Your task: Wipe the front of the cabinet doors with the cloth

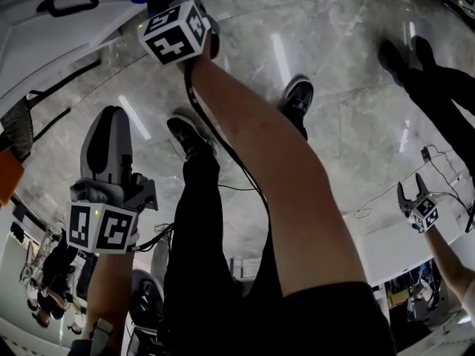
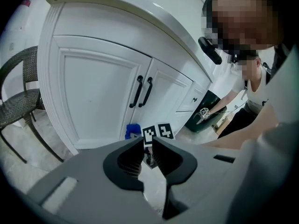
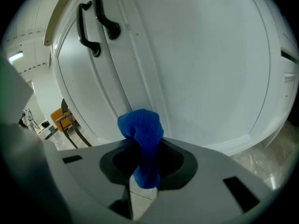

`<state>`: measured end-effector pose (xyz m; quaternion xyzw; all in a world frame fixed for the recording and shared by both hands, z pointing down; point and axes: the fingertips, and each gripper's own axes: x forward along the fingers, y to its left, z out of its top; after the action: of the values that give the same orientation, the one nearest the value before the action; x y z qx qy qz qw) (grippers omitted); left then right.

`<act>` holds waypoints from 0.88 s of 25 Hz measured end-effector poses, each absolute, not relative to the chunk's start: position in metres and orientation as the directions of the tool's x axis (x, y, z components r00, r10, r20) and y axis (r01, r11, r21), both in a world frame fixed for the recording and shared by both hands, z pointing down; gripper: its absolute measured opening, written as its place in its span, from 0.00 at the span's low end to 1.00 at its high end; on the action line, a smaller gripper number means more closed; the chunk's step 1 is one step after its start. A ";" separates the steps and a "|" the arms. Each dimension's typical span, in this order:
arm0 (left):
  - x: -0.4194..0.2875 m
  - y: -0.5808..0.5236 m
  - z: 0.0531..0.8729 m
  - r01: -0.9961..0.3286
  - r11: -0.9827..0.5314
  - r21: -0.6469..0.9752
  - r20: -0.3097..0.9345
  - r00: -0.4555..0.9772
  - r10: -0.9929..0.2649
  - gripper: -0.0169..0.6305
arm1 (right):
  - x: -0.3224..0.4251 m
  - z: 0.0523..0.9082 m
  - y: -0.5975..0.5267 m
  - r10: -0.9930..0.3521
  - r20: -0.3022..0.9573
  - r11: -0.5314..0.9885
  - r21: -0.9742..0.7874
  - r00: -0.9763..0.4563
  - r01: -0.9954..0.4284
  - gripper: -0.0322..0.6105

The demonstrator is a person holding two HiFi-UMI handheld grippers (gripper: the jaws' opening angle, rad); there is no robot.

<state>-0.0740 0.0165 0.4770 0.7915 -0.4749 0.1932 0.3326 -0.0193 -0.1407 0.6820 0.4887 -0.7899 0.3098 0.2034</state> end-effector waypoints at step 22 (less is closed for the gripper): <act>0.052 -0.004 0.467 -0.819 -0.393 0.419 0.581 0.574 -0.577 0.11 | 0.253 0.703 -0.160 -0.670 0.726 0.097 -0.120 -0.154 -0.988 0.18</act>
<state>0.0524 -0.0039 0.4671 0.8164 -0.4275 0.1737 0.3473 0.2525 -0.1603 0.7028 0.5970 -0.6944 0.3079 0.2580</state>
